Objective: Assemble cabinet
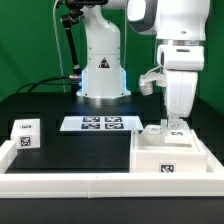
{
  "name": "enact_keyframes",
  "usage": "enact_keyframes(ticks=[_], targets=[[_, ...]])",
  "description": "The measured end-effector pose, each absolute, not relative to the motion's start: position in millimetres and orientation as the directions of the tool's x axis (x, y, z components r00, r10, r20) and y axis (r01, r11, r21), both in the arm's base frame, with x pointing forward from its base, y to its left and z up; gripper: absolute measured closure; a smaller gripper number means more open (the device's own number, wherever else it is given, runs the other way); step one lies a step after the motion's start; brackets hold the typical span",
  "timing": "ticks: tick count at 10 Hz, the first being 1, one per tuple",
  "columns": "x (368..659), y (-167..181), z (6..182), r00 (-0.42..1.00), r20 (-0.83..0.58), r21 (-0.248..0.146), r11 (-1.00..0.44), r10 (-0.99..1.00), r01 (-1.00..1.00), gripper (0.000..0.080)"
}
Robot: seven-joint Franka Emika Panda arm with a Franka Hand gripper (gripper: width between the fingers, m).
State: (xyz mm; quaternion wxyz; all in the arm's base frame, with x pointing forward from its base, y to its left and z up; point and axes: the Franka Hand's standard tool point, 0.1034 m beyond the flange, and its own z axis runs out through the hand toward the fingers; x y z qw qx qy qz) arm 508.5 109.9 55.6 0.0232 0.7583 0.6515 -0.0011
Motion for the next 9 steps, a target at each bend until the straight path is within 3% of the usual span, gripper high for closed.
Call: enact_keyframes(ticks=[6, 9], targets=[[548.5, 104.4, 57.0, 0.154, -0.074, -0.008, -0.155, 0.985, 0.988, 0.0729], [549.8, 104.0, 57.2, 0.156, -0.074, -0.006, -0.157, 0.985, 0.988, 0.0729]])
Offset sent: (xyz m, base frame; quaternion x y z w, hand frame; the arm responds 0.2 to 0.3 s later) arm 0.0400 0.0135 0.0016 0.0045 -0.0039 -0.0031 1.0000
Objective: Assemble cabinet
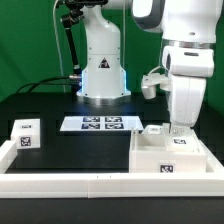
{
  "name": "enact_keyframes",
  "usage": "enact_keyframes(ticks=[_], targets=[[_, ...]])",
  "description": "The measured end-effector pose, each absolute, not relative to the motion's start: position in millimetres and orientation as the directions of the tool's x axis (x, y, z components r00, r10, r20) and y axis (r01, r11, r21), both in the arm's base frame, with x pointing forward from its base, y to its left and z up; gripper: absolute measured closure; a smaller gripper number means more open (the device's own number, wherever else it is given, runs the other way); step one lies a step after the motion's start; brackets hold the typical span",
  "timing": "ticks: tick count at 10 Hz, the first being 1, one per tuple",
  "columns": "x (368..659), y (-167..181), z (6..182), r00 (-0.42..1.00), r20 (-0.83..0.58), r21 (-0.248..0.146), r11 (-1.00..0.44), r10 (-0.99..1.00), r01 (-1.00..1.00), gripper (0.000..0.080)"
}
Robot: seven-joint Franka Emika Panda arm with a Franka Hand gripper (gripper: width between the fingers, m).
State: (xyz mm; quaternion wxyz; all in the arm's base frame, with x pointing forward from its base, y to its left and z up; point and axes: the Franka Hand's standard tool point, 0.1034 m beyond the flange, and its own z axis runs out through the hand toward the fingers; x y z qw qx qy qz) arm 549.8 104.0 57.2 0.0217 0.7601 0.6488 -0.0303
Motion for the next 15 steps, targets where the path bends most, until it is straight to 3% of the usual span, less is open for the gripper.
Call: enact_keyframes(ticks=[6, 13, 15], targets=[[578.1, 99.7, 56.9, 0.149, -0.095, -0.027, -0.152, 0.984, 0.988, 0.0729], [574.0, 99.9, 59.2, 0.149, -0.096, -0.028, -0.152, 0.984, 0.988, 0.0721], [572.4, 97.3, 70.7, 0.151, -0.097, -0.016, -0.154, 0.984, 0.988, 0.0348]])
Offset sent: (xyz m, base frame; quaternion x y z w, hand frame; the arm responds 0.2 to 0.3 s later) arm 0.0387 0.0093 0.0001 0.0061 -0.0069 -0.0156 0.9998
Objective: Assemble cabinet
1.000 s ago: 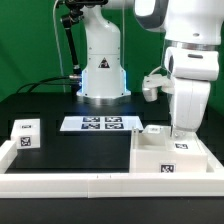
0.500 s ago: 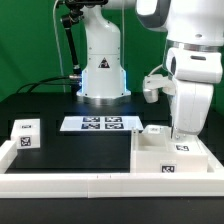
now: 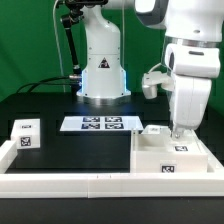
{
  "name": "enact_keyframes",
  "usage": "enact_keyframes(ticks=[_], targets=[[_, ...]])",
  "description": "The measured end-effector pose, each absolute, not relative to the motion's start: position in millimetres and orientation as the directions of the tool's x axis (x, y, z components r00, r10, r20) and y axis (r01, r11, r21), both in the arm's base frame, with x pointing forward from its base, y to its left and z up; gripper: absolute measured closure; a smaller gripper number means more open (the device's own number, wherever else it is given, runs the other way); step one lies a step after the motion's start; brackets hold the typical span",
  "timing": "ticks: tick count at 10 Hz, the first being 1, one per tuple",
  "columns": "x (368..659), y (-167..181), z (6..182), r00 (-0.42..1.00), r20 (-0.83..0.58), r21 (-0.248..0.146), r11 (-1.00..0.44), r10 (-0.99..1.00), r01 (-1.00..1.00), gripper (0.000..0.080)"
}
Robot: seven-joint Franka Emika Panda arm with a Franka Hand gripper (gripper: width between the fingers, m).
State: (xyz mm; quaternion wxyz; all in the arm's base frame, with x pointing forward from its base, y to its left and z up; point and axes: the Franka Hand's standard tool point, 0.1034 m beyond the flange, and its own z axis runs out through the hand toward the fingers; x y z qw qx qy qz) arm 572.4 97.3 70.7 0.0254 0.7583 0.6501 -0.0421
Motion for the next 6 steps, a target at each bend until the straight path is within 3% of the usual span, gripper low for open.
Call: enact_keyframes(ticks=[1, 2, 3, 4, 5, 6], targets=[[567.9, 95.7, 78.1, 0.167, -0.099, -0.01, -0.169, 0.981, 0.986, 0.021], [559.9, 93.9, 90.4, 0.183, -0.102, -0.001, -0.184, 0.978, 0.983, 0.021], [546.6, 91.1, 102.3, 0.206, -0.107, 0.006, -0.206, 0.973, 0.978, 0.0081], [530.3, 87.8, 107.4, 0.22, -0.113, 0.003, -0.221, 0.969, 0.975, 0.0081], [514.3, 84.8, 109.5, 0.236, -0.119, -0.001, -0.238, 0.964, 0.971, 0.0014], [500.5, 83.2, 109.7, 0.252, -0.126, -0.007, -0.255, 0.959, 0.967, 0.0004]])
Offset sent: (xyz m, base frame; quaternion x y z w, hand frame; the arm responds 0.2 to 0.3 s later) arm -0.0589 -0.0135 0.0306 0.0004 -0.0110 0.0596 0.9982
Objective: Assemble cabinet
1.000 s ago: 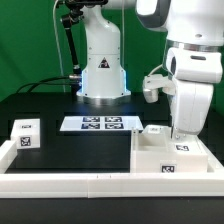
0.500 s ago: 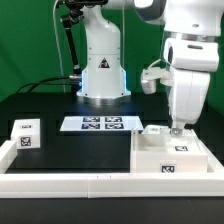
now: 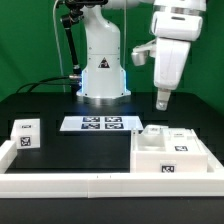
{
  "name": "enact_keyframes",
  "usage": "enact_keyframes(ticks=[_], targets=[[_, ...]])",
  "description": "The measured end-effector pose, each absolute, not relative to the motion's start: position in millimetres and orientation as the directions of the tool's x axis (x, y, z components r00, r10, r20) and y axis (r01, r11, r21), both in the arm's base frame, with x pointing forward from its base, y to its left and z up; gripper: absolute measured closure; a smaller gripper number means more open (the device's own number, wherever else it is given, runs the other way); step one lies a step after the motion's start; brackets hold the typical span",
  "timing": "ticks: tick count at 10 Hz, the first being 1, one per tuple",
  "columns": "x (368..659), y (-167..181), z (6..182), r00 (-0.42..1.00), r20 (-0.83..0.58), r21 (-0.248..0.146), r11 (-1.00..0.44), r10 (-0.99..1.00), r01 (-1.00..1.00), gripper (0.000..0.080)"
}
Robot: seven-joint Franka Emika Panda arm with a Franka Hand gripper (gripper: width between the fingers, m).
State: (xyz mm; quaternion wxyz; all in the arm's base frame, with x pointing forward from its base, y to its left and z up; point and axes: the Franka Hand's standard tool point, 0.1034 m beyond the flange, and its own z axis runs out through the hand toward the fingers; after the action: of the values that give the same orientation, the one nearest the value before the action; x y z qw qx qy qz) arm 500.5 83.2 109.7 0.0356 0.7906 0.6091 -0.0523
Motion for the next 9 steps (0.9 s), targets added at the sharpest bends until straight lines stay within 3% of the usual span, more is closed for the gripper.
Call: enact_keyframes(ticks=[2, 7, 9], targets=[[482.0, 84.5, 102.5, 0.268, -0.13, -0.019, -0.273, 0.954, 0.962, 0.0002], [482.6, 79.5, 95.4, 0.274, -0.125, -0.023, -0.278, 0.954, 0.96, 0.0002], [452.9, 80.1, 87.8, 0.305, -0.111, -0.015, -0.308, 0.946, 0.951, 0.0002]])
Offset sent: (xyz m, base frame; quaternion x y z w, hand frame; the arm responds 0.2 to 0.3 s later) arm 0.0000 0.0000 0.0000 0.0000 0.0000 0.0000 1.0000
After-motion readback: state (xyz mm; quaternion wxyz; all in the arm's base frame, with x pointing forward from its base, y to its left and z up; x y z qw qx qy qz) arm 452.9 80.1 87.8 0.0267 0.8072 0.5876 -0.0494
